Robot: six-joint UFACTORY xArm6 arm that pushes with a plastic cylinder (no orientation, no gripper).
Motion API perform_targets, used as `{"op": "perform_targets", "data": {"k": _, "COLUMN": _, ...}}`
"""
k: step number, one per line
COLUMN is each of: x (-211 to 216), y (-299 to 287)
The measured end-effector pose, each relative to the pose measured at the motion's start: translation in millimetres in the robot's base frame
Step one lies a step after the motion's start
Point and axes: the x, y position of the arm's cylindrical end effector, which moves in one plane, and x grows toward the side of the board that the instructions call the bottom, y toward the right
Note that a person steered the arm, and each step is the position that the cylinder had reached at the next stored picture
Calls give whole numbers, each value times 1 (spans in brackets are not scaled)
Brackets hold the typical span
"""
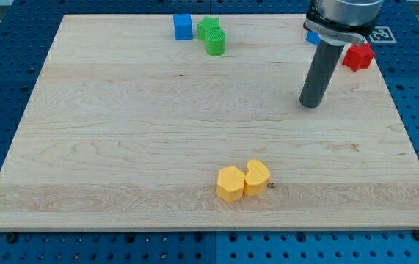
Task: Touch the top of the green star
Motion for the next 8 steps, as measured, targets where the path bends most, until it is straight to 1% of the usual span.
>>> {"op": "perform_targets", "data": {"k": 4, "x": -83, "y": 1}}
{"op": "perform_targets", "data": {"k": 5, "x": -109, "y": 1}}
{"op": "perform_targets", "data": {"k": 6, "x": -141, "y": -8}}
{"op": "perform_targets", "data": {"k": 8, "x": -177, "y": -60}}
